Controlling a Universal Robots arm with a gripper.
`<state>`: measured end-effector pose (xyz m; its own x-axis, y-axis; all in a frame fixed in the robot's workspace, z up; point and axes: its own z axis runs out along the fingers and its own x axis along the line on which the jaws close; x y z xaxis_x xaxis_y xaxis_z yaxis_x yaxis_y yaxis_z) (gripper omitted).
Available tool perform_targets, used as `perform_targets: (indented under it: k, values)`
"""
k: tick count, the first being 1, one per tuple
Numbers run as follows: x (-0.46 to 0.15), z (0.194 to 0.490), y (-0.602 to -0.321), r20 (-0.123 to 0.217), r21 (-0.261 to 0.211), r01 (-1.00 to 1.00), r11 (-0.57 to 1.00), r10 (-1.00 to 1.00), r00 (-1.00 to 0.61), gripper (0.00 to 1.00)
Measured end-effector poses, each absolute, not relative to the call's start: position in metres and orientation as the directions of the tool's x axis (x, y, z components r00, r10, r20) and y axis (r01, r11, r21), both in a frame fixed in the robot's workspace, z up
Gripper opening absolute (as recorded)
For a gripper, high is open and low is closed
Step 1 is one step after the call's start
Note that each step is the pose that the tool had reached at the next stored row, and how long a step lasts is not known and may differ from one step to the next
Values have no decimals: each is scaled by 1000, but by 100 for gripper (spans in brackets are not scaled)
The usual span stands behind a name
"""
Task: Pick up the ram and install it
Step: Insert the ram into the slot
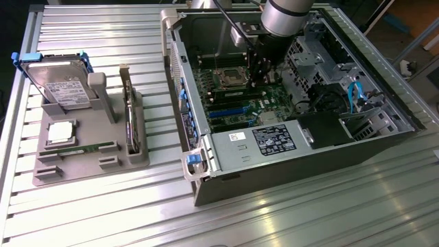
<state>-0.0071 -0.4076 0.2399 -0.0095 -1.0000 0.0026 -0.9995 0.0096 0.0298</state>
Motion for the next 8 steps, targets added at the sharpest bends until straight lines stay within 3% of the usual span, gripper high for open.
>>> perform_targets:
  k: [8]
  values:
    - [-7,240,-408,3,30,-1000,3,-1000,-3,12]
